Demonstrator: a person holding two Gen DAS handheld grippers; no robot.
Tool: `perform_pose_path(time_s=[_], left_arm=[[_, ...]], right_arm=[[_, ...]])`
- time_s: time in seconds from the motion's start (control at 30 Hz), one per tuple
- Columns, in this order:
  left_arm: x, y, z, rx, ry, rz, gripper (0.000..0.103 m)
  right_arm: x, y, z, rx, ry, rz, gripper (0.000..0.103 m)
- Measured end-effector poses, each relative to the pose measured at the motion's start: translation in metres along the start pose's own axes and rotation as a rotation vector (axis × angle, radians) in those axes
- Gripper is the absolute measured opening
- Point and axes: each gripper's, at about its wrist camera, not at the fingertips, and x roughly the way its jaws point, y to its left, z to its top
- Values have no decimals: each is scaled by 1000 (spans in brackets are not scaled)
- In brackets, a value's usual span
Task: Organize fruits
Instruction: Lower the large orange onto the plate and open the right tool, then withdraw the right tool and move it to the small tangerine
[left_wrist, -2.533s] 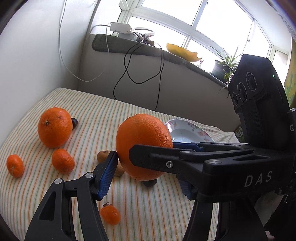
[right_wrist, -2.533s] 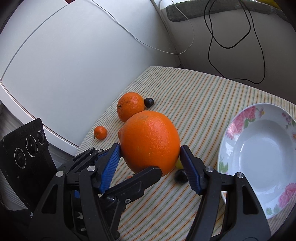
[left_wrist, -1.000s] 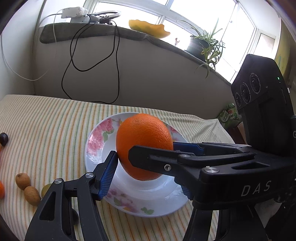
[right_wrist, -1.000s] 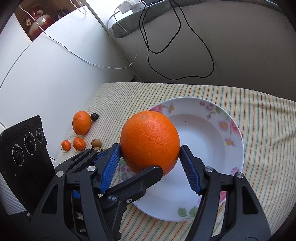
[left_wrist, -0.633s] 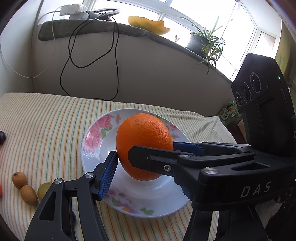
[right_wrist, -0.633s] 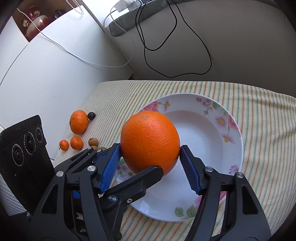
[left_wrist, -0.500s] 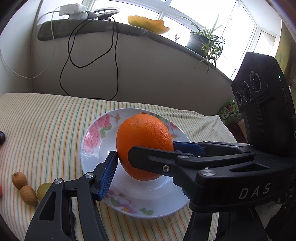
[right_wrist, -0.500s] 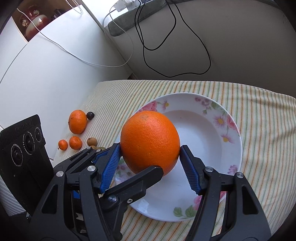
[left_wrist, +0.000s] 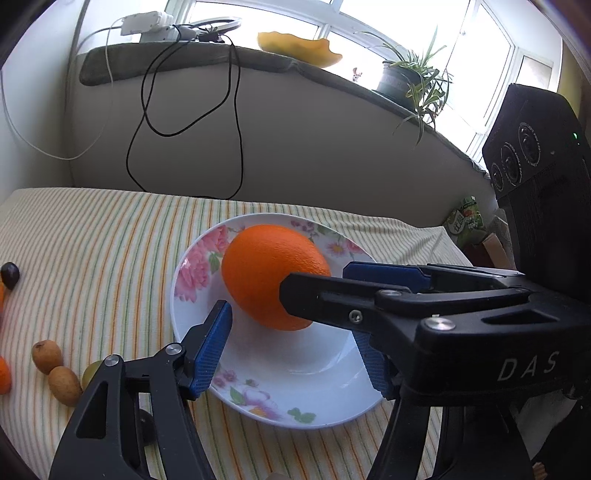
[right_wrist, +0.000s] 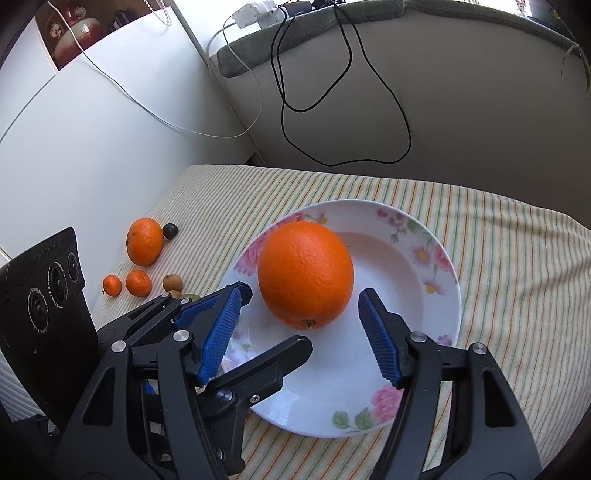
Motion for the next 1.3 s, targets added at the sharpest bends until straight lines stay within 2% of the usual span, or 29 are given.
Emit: perform_pose_path(time_s=[0.33,0.6,1.0,1.3], left_arm=[[-8,-1,-4,2,-1,14,66],[-23,-4,-8,20,-17,28,66],[-56,9,-22,24,-53,69,66],[-85,26,-34,4,-84,115,66]], right_arm=[[-5,1,-3,11,-7,-12,70],[-18,9,-6,-12,-46,-45,70],[-45,46,-21,-66,-123,-74,70],[-52,75,-36,-110,-155,-64,71]])
